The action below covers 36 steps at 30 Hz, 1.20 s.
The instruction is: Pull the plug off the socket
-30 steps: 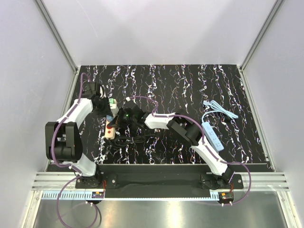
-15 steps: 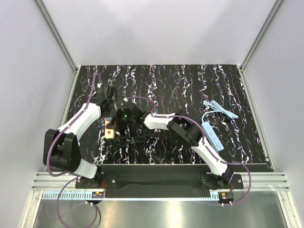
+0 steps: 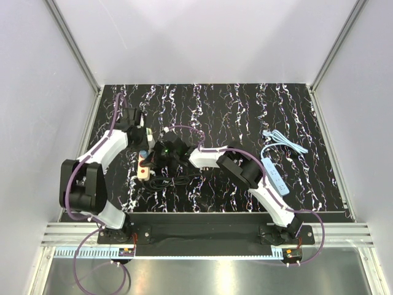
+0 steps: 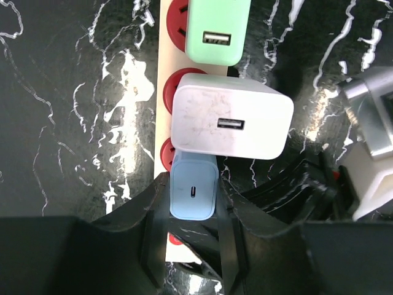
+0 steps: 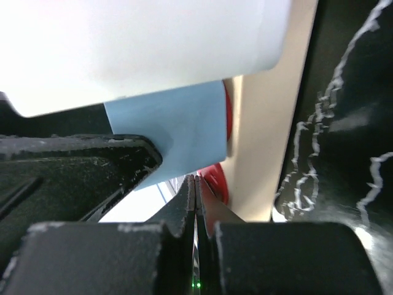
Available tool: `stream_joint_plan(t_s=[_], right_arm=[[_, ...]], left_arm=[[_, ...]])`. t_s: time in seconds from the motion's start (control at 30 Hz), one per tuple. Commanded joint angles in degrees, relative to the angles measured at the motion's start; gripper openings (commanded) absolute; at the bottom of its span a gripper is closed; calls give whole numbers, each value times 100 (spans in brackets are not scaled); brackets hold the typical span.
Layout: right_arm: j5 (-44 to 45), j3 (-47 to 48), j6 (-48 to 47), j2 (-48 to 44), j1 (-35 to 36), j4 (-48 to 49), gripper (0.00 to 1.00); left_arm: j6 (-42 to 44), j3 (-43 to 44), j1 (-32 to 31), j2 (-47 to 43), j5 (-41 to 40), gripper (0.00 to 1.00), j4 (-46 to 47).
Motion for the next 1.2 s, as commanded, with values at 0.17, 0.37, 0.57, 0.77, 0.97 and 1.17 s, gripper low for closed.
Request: stream_joint_plan(t_s=[0.17, 0.37, 0.57, 0.77, 0.97, 1.17], right_arm=[[340, -862, -687, 290, -385, -1266, 0], [278, -801, -581, 448, -377, -1240, 0], [497, -774, -740, 370, -341, -1521, 0], [497, -880, -1055, 37, -333, -1626, 0], [788, -845, -1767, -851, -341, -2338, 18], [1015, -652, -2321, -1449, -394, -3146, 52]], left_arm=[[-260, -341, 141, -845, 1831, 0, 723], [-639, -490, 106, -1188, 1047, 0, 829], [-472, -675, 71, -1039, 766, 0, 874], [-252, -403, 36, -749, 746, 11, 549], [-357, -517, 71, -1539, 878, 57, 681], [-507, -623, 457, -2304, 1186, 62, 506]])
